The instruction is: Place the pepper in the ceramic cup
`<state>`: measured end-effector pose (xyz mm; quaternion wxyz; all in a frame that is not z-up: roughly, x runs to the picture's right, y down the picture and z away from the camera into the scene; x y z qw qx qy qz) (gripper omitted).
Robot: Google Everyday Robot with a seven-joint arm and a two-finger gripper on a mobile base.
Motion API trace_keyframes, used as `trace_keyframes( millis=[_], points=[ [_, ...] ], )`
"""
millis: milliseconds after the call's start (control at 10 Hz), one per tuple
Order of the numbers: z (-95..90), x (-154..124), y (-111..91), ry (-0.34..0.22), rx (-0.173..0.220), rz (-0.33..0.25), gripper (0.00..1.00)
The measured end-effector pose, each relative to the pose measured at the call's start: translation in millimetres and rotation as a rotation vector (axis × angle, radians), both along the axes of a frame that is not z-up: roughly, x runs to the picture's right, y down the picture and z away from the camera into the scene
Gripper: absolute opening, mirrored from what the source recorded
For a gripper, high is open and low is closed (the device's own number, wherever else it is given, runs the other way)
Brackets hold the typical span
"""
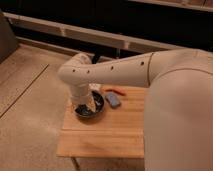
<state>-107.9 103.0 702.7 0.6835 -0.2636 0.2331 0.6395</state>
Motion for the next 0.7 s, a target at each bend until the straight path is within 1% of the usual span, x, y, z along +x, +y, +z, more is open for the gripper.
trace_keyframes(
  millis=[500, 600, 700],
  points=[
    [0.0, 0.1, 0.0, 0.0, 0.0, 0.0, 0.65],
    [0.4, -0.3, -0.8, 0.0, 0.003, 0.005, 0.65],
    [2.0, -3.3, -5.6, 0.002, 0.019, 0.028, 0.65]
  ],
)
